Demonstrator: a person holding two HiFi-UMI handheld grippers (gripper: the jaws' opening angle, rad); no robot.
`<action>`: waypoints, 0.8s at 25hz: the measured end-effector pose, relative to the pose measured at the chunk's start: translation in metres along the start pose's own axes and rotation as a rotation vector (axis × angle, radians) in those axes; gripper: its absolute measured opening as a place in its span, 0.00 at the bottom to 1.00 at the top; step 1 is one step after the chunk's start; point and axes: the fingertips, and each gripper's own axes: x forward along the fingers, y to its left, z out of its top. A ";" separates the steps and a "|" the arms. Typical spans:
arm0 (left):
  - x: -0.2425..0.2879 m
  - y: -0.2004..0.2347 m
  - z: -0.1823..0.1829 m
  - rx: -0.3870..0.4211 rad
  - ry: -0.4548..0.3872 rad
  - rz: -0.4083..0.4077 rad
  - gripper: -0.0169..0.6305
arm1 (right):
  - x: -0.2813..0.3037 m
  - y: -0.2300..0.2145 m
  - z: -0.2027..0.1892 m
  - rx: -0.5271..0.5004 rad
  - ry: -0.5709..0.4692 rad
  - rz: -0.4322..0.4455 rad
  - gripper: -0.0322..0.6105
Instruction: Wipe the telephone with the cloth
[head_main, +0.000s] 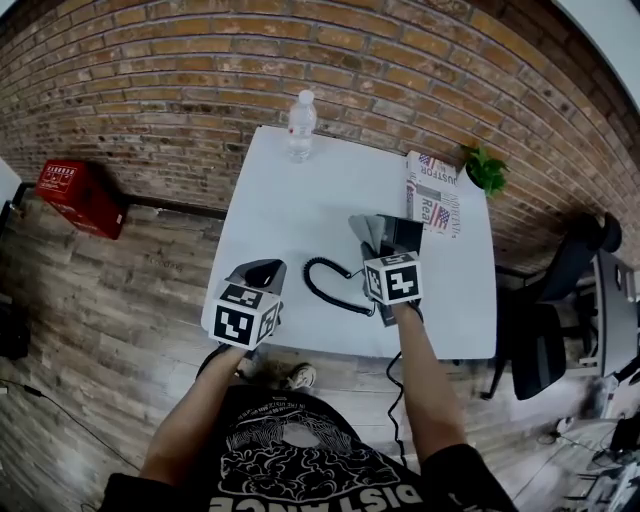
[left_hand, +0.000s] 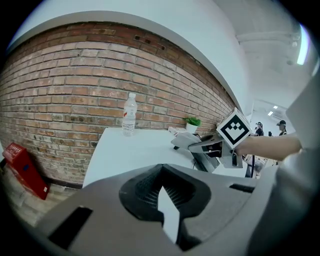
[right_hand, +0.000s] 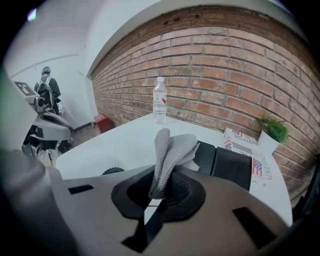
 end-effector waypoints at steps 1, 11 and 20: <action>0.000 -0.001 0.000 0.001 0.001 -0.004 0.04 | -0.001 0.001 -0.002 0.002 0.003 0.000 0.07; 0.005 -0.009 -0.001 0.015 0.008 -0.043 0.04 | -0.007 0.012 -0.021 0.053 0.014 -0.002 0.07; 0.009 -0.014 -0.002 0.028 0.013 -0.080 0.04 | -0.012 0.023 -0.041 0.083 0.027 -0.008 0.07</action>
